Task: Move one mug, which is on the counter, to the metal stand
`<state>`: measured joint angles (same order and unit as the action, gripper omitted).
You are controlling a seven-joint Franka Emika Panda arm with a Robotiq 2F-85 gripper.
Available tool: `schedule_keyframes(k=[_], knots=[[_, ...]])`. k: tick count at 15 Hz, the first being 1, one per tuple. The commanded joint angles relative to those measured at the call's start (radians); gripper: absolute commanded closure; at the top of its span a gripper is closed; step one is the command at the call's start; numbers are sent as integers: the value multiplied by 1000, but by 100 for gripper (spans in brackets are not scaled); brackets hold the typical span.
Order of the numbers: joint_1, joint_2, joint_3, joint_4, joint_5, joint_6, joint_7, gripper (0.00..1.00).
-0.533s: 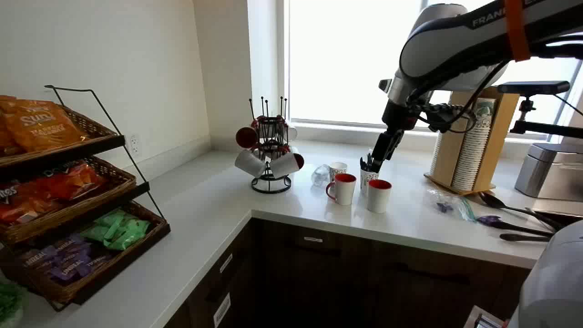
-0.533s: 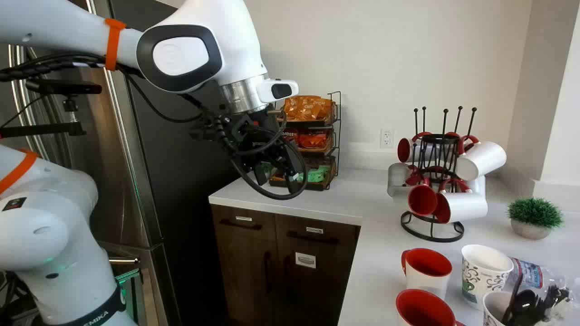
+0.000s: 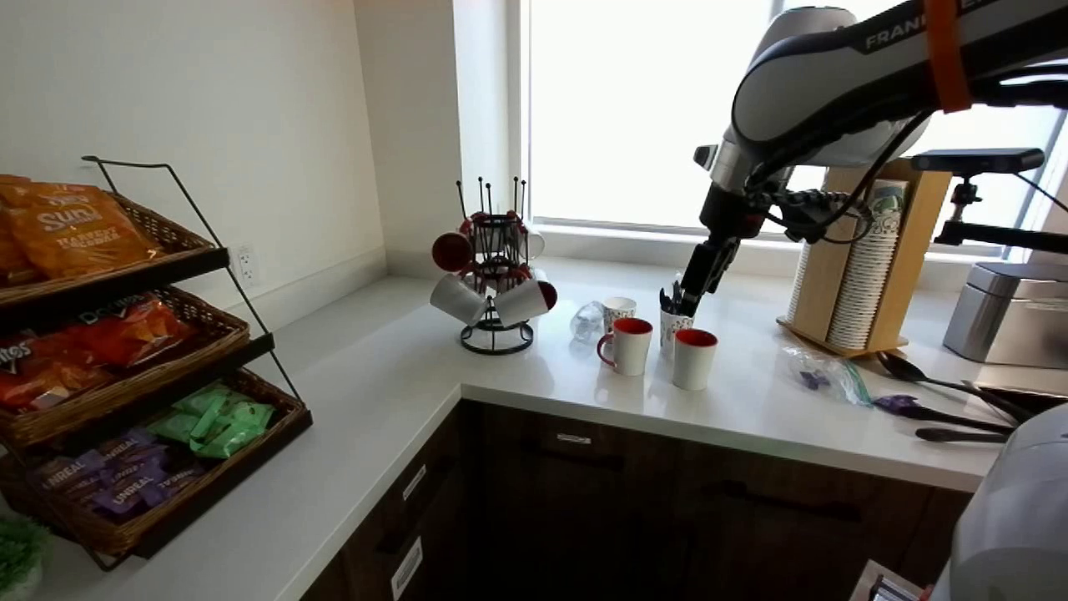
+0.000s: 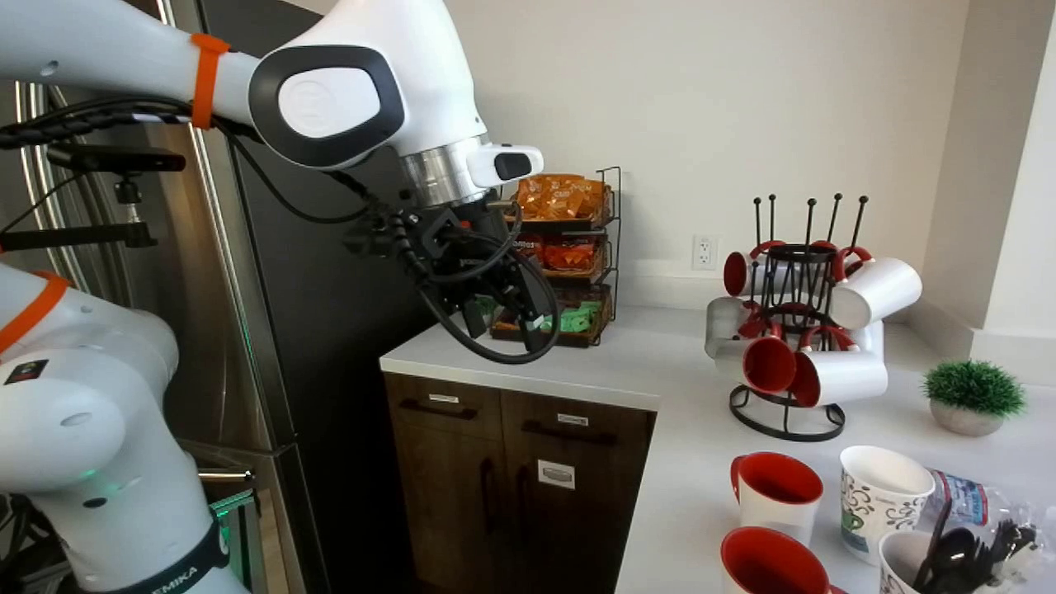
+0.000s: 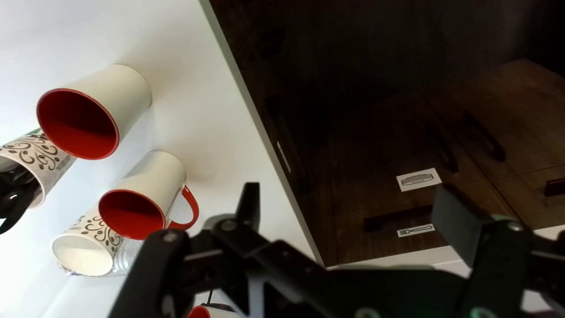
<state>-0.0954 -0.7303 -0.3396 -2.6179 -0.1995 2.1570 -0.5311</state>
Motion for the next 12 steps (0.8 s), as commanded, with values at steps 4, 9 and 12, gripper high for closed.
schedule_keyframes(k=[4, 9, 12], knots=[[-5, 1, 6, 2, 5, -2, -4, 0], [-27, 203, 79, 95, 20, 111, 245, 0], [-52, 352, 140, 170, 19, 181, 430, 0]])
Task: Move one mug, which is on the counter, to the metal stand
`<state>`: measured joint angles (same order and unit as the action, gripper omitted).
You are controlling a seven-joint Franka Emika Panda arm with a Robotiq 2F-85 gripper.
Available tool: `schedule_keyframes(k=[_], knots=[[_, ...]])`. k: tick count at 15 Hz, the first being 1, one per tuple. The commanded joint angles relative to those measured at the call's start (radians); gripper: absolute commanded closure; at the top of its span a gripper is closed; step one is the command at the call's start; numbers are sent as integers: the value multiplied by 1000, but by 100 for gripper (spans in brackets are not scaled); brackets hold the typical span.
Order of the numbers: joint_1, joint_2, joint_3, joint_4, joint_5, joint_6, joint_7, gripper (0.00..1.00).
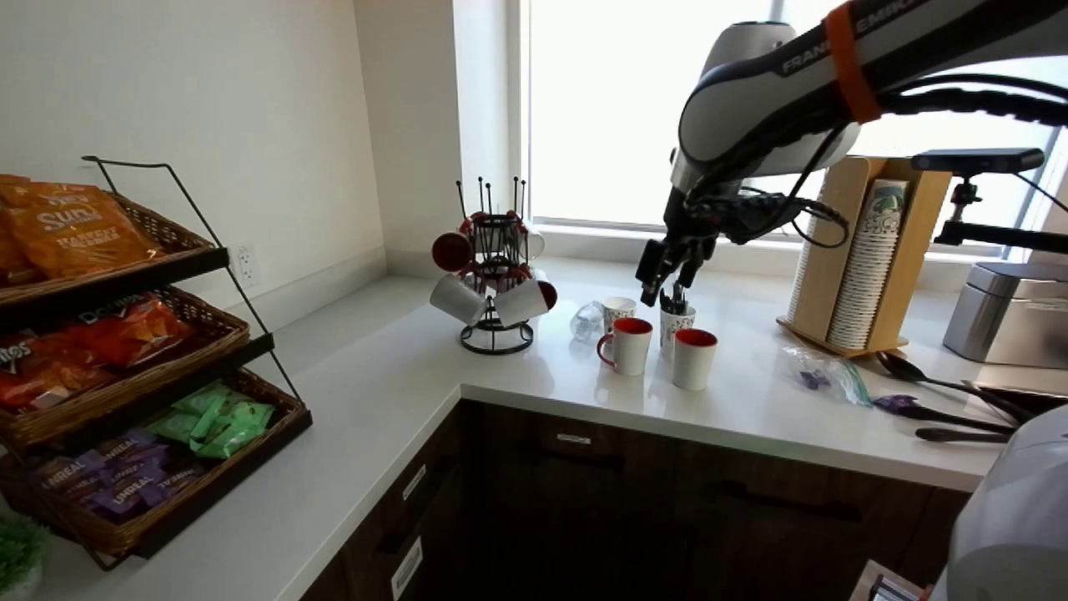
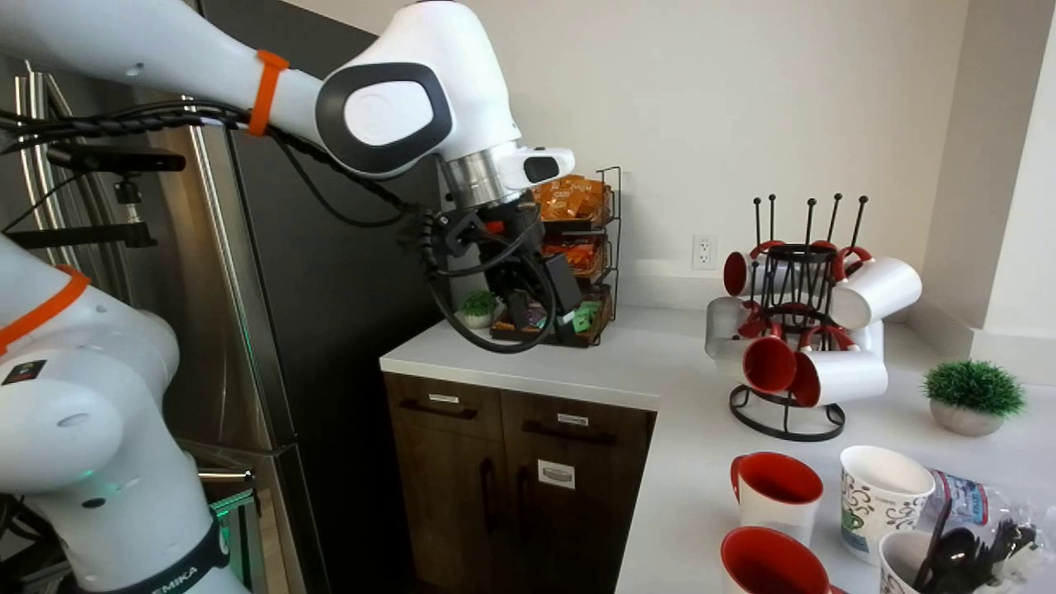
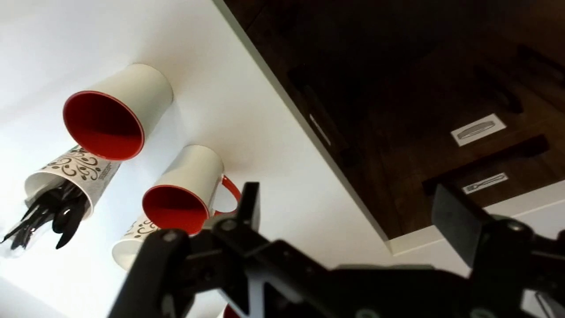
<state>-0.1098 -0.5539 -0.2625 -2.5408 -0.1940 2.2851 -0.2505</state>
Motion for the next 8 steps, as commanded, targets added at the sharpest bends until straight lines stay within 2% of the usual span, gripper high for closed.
schedule_keyframes(k=[1, 4, 8], knots=[[-48, 220, 79, 120, 13, 60, 206, 0], [-69, 371, 93, 228, 26, 36, 339, 0], [-94, 515, 62, 351, 82, -9, 435, 0]])
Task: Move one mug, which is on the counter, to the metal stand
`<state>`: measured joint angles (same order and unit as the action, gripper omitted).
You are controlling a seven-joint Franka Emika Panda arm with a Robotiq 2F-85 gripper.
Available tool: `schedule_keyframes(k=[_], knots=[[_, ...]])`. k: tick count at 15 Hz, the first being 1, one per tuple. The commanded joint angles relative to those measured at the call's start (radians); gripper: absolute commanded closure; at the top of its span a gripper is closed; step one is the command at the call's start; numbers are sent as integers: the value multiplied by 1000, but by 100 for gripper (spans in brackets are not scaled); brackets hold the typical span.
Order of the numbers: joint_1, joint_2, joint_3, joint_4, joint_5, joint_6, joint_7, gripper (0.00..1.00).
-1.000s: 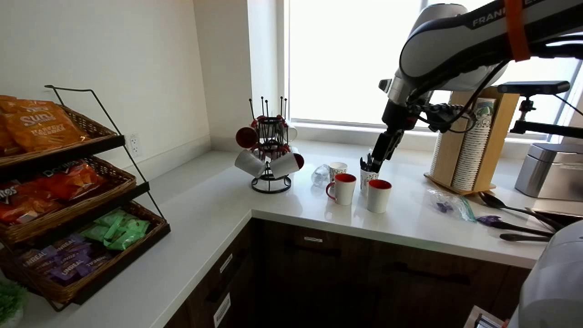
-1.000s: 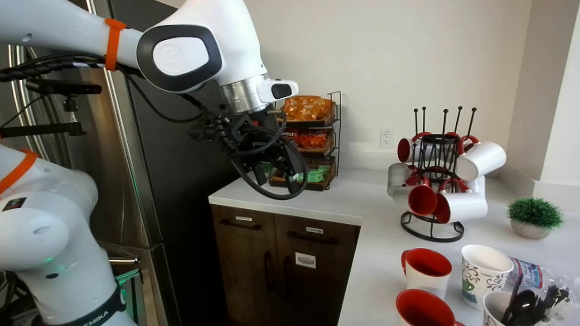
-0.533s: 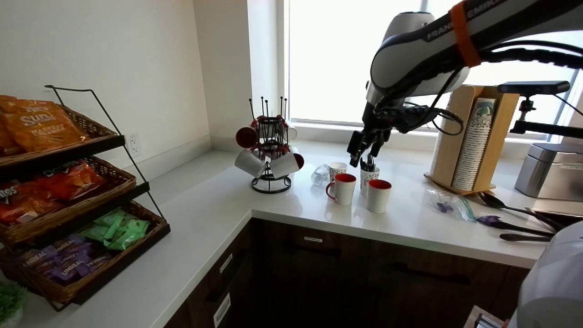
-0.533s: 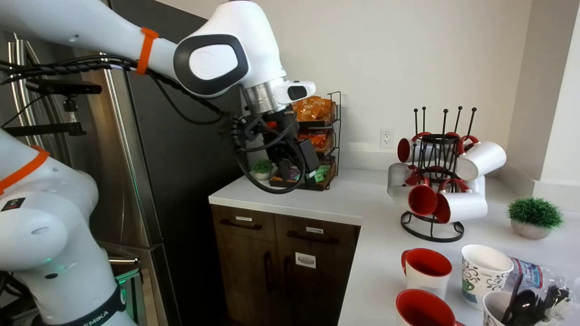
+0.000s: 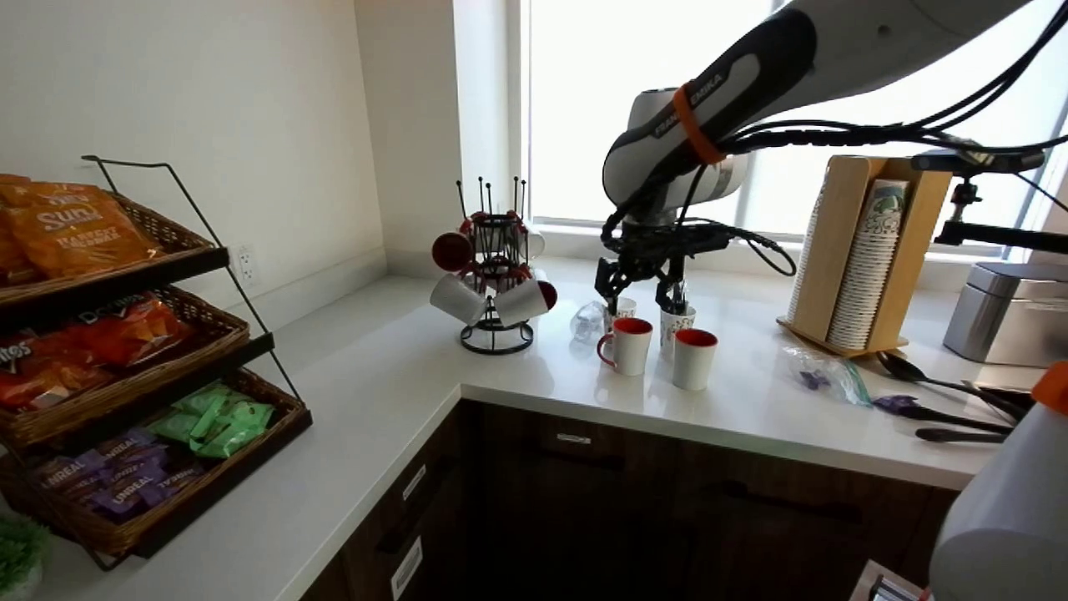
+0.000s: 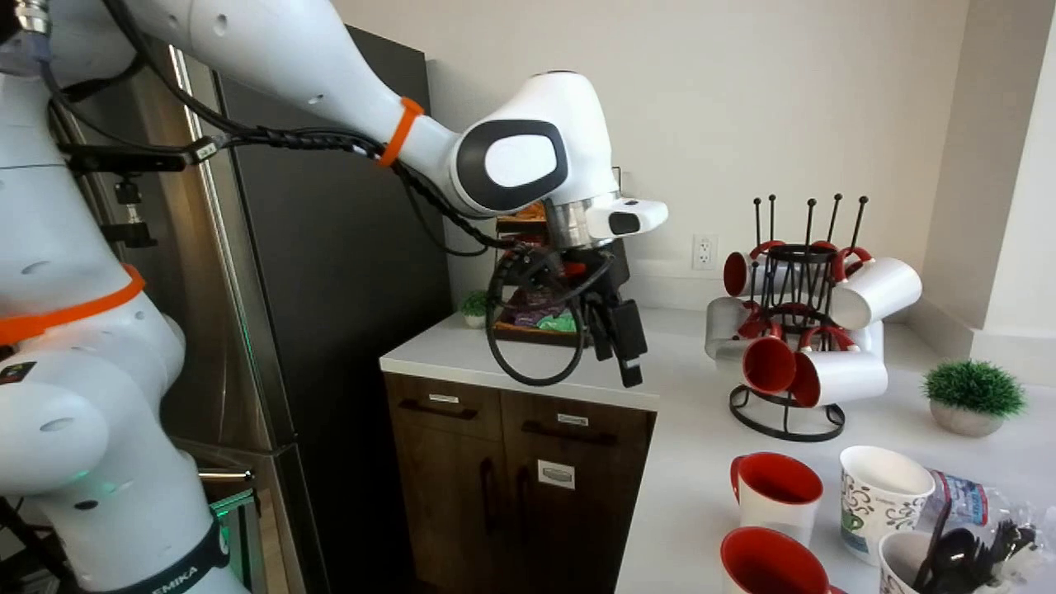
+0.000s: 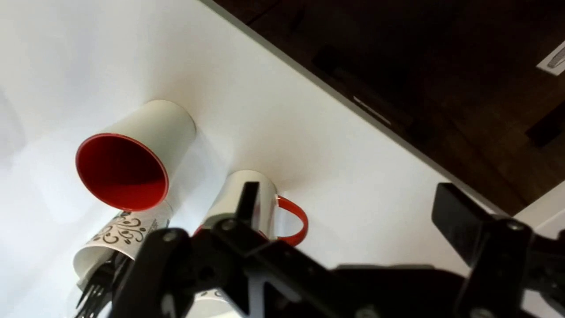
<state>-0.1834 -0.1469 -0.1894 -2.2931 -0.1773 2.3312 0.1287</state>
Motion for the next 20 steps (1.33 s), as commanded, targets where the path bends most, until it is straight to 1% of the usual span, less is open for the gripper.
schedule_keyframes(k=[1, 2, 3, 5, 6, 9, 12, 14, 17, 20], knots=[[-31, 142, -16, 125, 64, -47, 97, 0], [-38, 170, -22, 150, 66, -60, 130, 0], [-43, 190, -32, 172, 97, -80, 138, 0], [-51, 235, -46, 205, 127, -103, 194, 0], [-44, 186, -41, 153, 94, -58, 140, 0], [-49, 227, -52, 186, 112, -67, 169, 0], [-48, 232, -51, 193, 115, -68, 178, 0], [-33, 267, -54, 235, 88, -98, 371, 0], [-28, 302, -57, 268, 119, -86, 516, 0], [-22, 355, -63, 315, 132, -97, 666, 0]])
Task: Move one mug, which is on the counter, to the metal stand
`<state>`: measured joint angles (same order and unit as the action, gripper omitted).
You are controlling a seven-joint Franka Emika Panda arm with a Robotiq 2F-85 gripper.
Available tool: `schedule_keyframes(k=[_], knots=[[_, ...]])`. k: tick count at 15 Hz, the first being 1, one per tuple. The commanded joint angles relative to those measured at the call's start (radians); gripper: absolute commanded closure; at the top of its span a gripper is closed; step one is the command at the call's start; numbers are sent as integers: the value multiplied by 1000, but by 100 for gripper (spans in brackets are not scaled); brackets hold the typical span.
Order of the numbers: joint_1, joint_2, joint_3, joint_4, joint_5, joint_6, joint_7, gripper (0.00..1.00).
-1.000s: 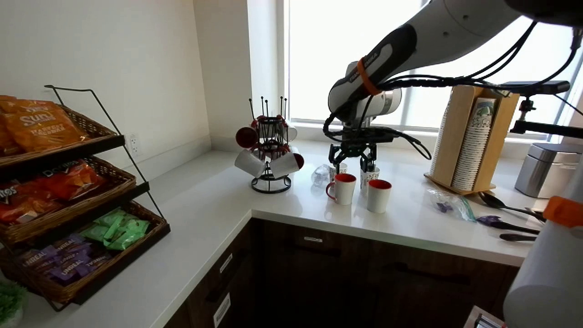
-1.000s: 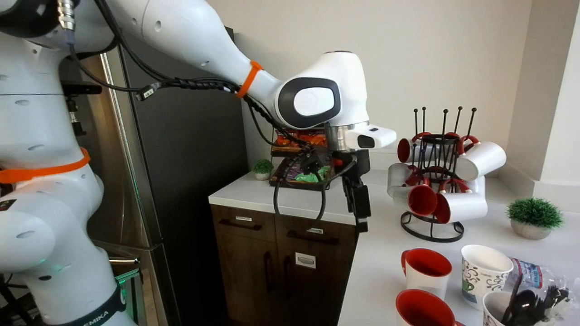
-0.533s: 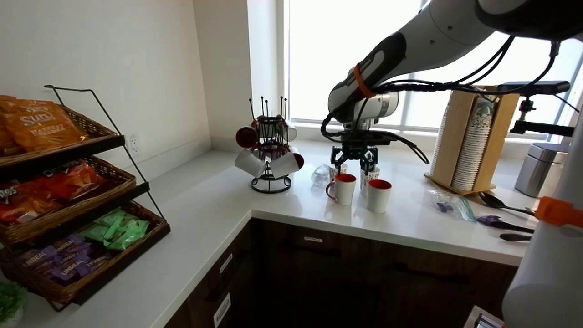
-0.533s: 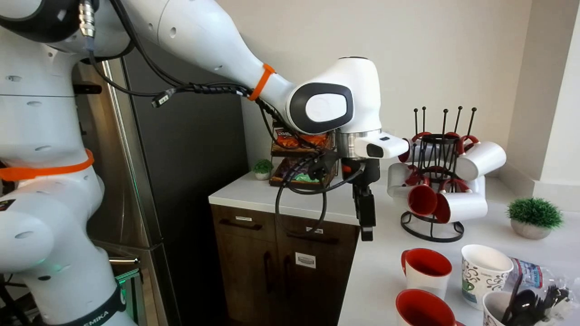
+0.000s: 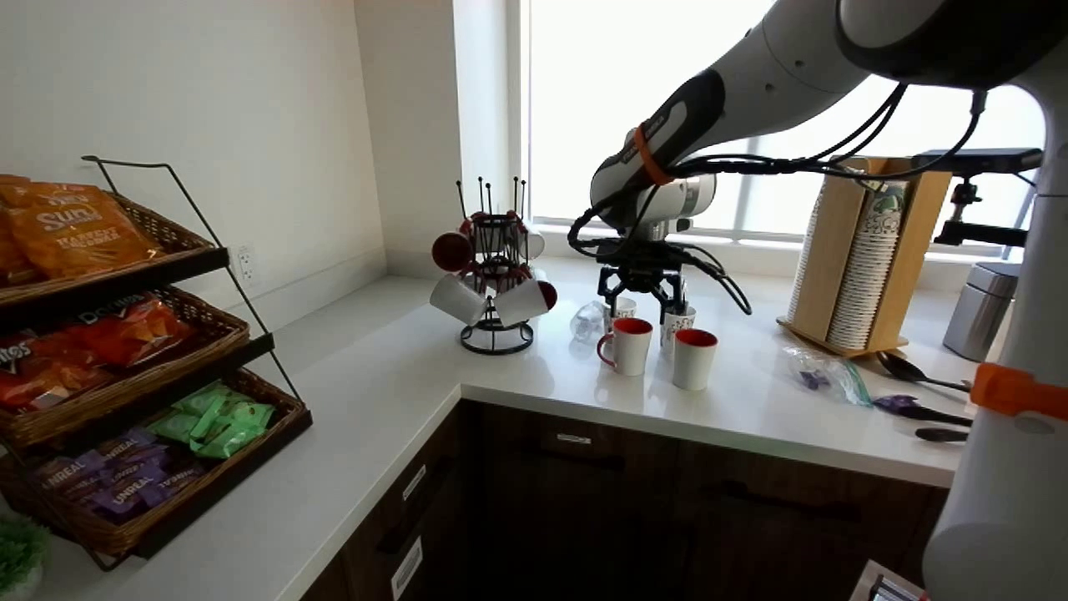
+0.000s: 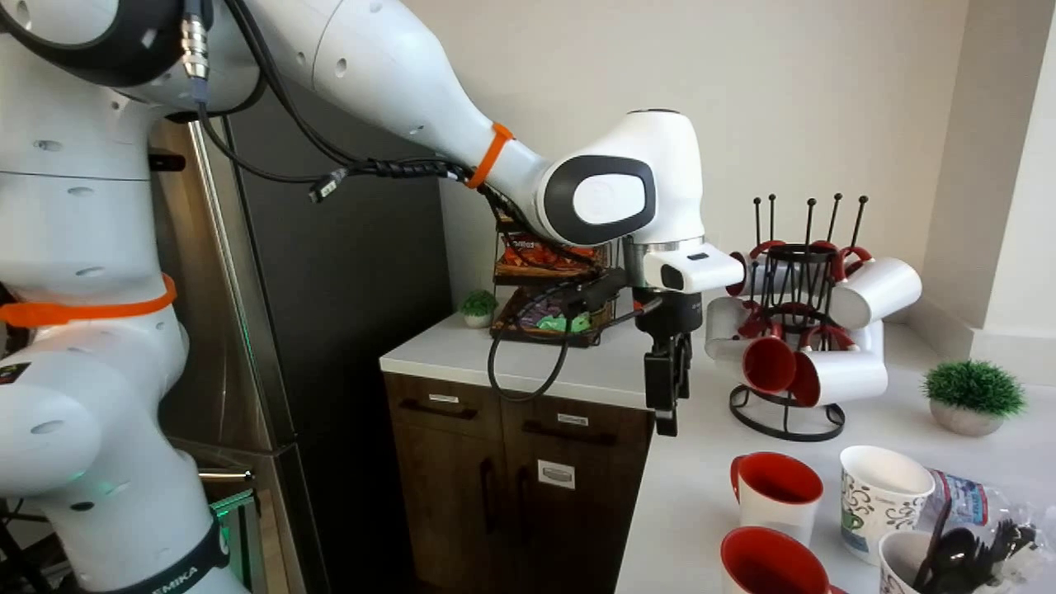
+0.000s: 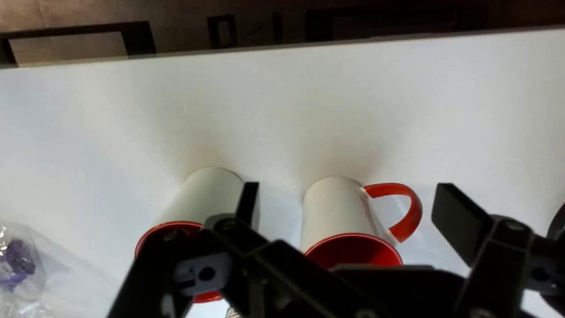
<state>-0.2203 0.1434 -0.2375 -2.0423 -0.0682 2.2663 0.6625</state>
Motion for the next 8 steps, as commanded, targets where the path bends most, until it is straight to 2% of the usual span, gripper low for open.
schedule_keyframes(k=[1, 8], knots=[[14, 85, -17, 78, 34, -18, 176, 0], [-3, 231, -56, 219, 106, -37, 436, 0]])
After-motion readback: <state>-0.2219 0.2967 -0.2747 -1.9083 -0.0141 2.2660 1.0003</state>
